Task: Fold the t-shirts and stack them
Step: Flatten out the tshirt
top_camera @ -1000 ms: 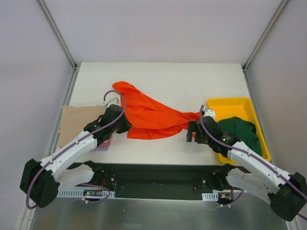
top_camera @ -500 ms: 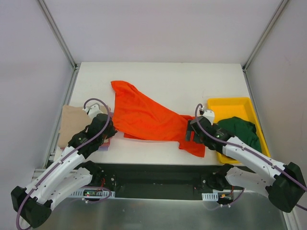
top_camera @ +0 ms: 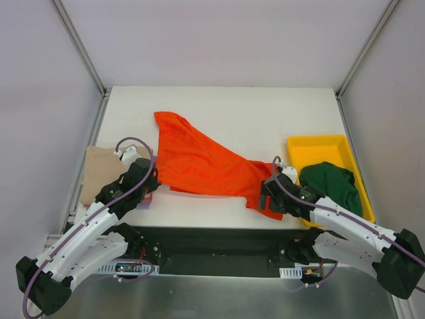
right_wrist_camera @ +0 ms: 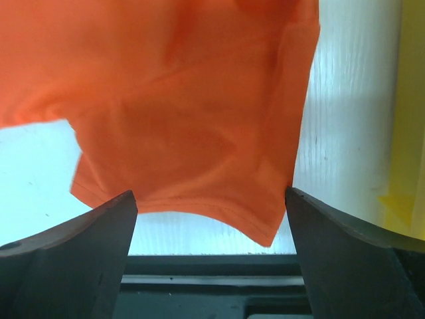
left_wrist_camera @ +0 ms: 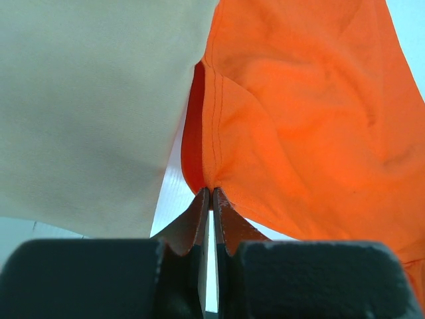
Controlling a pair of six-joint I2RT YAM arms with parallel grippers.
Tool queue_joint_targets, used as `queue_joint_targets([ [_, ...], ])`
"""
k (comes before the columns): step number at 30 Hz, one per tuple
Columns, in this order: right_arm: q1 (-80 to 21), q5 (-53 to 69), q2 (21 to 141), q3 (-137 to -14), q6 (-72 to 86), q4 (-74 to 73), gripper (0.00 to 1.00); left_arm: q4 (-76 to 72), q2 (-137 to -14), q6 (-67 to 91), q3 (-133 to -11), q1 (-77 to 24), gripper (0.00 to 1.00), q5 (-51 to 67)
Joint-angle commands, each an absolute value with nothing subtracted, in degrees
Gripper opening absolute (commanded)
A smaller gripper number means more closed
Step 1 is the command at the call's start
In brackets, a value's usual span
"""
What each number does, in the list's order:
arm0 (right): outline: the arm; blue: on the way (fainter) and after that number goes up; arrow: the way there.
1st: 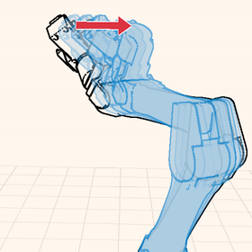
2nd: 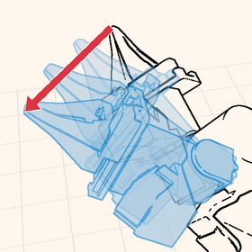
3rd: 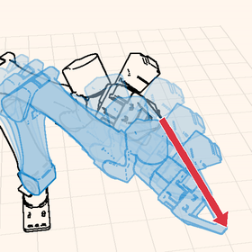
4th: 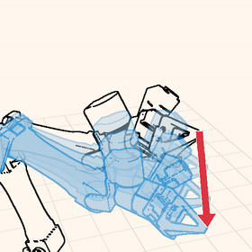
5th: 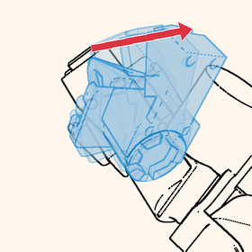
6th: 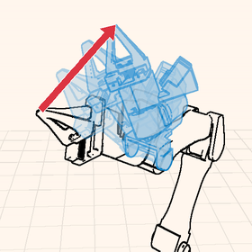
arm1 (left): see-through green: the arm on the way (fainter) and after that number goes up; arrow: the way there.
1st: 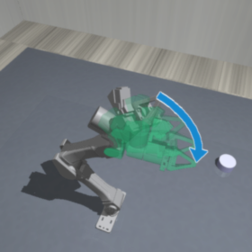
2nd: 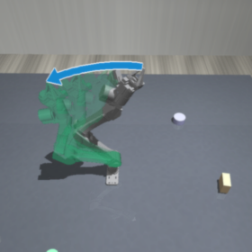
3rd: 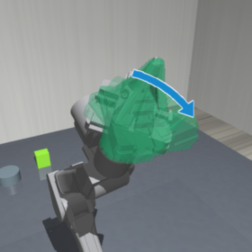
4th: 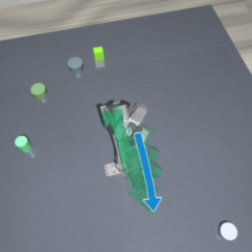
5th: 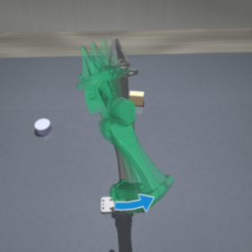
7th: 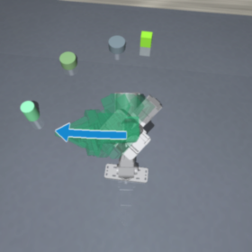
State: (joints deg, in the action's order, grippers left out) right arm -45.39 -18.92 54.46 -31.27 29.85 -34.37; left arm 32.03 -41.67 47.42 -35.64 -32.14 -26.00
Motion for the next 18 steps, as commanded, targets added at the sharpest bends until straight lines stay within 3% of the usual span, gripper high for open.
queue_joint_targets([
  [1,-46.4,-15.73,50.9,-28.66,33.48,-39.2,0.94,32.43,-41.75,48.43,-34.81,-31.29,0.0,-27.25],
  [11,-46.58,-16.96,51.42,-25.84,36.3,-39.38,0.85,32.35,-42.1,48.69,-34.89,-31.29,0.0,-26.37],
  [18,-46.58,-17.57,48.96,-24.44,37.96,-37.97,0.63,32.43,-42.71,48.69,-34.8,-31.29,0.0,-26.46],
])
